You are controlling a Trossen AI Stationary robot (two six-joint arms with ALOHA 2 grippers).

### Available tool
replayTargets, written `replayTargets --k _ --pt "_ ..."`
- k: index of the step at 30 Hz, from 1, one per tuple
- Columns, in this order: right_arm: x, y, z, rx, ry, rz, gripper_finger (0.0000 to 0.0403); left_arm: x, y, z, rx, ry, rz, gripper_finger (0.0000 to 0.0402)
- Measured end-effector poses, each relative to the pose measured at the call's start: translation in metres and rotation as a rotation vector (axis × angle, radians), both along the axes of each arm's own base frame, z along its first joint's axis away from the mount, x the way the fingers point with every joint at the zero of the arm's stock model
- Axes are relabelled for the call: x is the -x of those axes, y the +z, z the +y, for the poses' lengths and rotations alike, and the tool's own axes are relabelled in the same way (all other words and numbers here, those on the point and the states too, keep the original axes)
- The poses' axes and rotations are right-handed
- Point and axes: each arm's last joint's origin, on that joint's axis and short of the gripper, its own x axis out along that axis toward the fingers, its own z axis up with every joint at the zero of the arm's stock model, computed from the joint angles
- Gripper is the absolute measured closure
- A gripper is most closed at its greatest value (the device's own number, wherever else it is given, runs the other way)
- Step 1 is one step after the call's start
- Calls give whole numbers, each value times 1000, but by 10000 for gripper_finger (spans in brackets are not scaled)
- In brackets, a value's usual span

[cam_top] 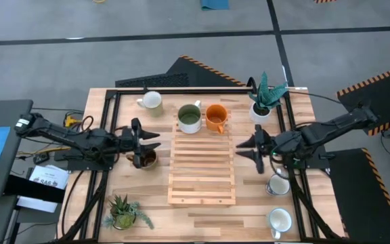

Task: Place coffee mugs
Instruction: Put the dark blue mug on the shelf

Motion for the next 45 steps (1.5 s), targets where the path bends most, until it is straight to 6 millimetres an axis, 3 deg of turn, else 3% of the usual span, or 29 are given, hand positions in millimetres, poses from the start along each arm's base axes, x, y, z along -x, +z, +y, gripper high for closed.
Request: replayTargets --k 3,8,14,18,26,45 --pt "7 20 6 -142 93 129 259 3 -8 0 17 -10 7 250" --pt "24 37 20 -361 72 456 259 2 -12 -6 14 -57 29 250" --pt "36 19 48 -540 -128 858 259 0 -12 -9 -8 -64 32 250" --pt "36 1 71 -542 -209 1041 259 1 -12 -9 -6 -63 25 250" --pt "22 -26 96 -474 -310 1147 259 1 -12 -9 -7 -72 25 250" --pt "3 -66 114 -321 -425 1260 259 0 -14 -9 -13 -70 43 250"
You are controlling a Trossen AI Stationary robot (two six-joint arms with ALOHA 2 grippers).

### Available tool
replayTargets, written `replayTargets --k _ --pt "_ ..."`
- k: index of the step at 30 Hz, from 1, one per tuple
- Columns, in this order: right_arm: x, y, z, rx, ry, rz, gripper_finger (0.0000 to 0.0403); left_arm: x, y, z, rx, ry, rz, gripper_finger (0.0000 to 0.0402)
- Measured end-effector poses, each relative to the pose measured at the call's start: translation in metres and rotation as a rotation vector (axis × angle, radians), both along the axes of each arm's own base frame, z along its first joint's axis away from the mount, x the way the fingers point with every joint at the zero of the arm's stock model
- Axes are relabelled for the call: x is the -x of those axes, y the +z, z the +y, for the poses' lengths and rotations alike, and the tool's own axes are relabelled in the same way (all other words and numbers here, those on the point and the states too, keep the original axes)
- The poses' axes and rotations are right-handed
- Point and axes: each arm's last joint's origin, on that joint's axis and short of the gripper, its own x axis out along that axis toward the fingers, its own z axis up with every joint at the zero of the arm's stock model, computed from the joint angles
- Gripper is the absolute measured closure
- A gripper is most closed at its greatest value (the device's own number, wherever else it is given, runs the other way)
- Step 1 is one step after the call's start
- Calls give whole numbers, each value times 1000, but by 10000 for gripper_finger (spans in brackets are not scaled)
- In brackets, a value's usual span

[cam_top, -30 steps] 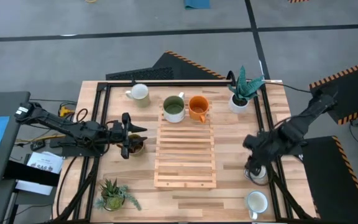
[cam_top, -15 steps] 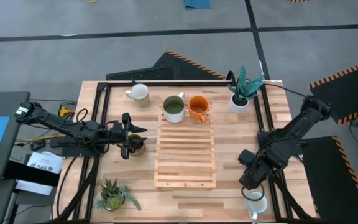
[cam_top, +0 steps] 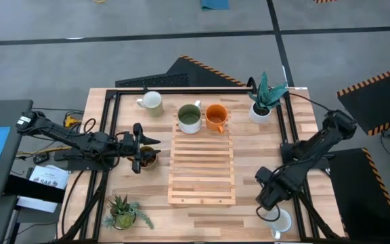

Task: Place coffee mugs
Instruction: Put the dark blue mug on the shelf

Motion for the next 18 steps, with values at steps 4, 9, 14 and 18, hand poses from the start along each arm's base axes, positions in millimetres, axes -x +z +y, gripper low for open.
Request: replayTargets --k 4,9,14,18 --pt "-4 -11 4 31 44 35 259 0 0 0 0 0 0 250" --pt "-9 -19 3 59 63 72 279 0 0 0 1 0 0 250" --pt "-14 -11 1 43 139 61 362 0 0 0 1 0 1 250" --pt "-20 18 3 -15 238 8 360 0 0 0 1 -1 0 250"
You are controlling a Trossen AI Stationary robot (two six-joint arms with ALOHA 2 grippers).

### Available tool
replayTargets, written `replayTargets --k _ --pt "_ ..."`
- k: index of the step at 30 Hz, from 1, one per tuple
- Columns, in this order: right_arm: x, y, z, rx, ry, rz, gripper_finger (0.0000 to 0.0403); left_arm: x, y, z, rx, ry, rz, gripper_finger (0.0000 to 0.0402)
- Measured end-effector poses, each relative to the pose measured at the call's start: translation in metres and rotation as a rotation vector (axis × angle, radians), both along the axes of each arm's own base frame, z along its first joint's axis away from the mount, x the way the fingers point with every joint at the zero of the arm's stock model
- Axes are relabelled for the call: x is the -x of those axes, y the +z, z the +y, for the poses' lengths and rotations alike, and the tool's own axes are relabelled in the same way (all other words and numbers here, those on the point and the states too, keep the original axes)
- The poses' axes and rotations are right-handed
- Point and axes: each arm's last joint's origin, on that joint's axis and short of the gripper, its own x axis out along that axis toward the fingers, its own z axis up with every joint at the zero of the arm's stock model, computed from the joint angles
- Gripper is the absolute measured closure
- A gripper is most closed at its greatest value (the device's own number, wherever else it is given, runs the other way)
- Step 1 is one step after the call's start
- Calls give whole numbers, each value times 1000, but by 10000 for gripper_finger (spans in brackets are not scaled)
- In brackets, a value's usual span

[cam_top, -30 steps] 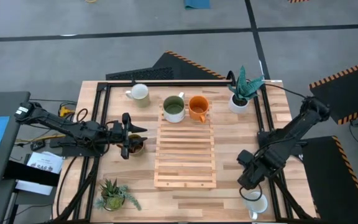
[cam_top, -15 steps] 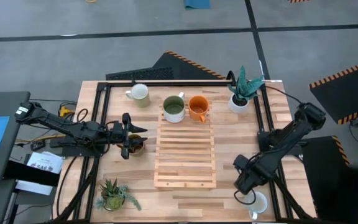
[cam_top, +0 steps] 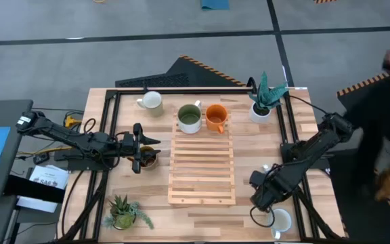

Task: Place coffee mugs
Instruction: Put the dark blue mug on the shelf

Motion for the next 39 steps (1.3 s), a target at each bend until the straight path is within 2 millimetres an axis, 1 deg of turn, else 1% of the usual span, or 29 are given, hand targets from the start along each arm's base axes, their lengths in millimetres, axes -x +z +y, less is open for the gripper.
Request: replayTargets --k 2,6,11,14,16,19,21,23,24,26,28,31,33,37,39 --pt "-3 20 1 -49 60 -24 360 0 0 0 0 0 0 250" --pt "-5 72 4 -155 229 -154 360 0 0 0 0 0 0 250" --pt "-10 139 6 -240 368 -404 360 0 0 0 0 0 0 250" --pt "-10 174 2 -203 440 -587 360 0 0 0 -1 0 0 250" --pt "-15 192 -4 -149 467 -719 360 0 0 0 -1 0 0 250" --pt "-25 209 -15 -22 482 -866 360 0 0 0 0 0 0 250" --pt "-30 217 -24 80 442 -934 360 0 0 0 0 0 0 250" --pt "-36 219 -32 134 404 -962 360 0 0 0 0 0 0 250" --pt "-37 219 -36 147 395 -948 360 0 0 0 0 0 0 250" --pt "-41 212 -43 175 391 -896 360 0 0 0 0 0 0 250" --pt "-50 204 -48 209 397 -838 360 0 0 0 0 0 0 250" --pt "-64 184 -47 259 449 -696 360 0 0 0 -1 0 1 250" --pt "-78 170 -45 292 497 -601 360 0 0 0 0 0 0 250" --pt "-101 140 -40 336 576 -348 360 0 0 0 0 0 0 250" --pt "-111 134 -38 322 590 -313 360 0 0 0 0 0 1 250"
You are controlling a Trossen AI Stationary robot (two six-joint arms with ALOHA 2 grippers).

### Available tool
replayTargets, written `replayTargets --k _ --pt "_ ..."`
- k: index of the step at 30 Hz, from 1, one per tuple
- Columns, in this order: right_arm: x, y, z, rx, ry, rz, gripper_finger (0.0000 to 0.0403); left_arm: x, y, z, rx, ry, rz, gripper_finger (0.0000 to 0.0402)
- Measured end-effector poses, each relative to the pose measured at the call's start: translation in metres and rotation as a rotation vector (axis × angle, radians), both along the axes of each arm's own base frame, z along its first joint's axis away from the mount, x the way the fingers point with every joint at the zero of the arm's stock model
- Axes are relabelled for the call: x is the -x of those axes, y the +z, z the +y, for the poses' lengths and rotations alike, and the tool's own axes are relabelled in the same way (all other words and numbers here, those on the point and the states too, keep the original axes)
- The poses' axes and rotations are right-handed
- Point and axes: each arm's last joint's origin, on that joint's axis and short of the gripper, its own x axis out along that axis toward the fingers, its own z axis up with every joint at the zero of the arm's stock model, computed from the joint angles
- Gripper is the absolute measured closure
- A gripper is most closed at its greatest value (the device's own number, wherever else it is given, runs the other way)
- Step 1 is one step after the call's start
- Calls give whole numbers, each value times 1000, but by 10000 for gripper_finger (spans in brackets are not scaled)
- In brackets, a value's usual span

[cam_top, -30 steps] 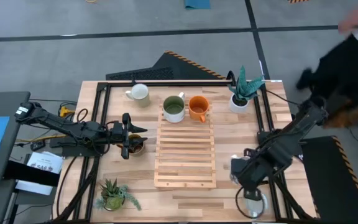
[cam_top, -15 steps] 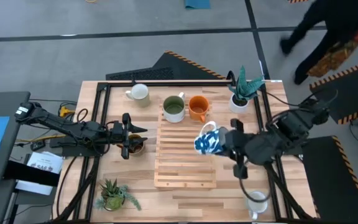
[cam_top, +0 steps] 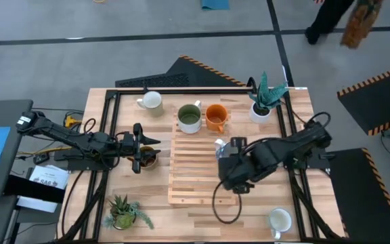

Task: Place coffee mugs
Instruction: Put the dark blue mug on the shelf

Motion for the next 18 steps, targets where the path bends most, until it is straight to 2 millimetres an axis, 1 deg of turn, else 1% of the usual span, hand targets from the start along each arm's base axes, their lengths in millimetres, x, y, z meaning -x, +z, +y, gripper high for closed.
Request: replayTargets --k 2,6,9,18 --pt "-6 1 2 -40 33 -4 360 0 0 0 0 0 0 250" --pt "-16 -4 1 -35 35 26 360 0 -1 0 -3 0 10 250" --pt "-18 0 -2 -43 43 6 360 0 -1 0 -3 0 10 250" --pt "-24 -1 -11 -57 12 1 360 0 -1 0 -3 0 11 250"
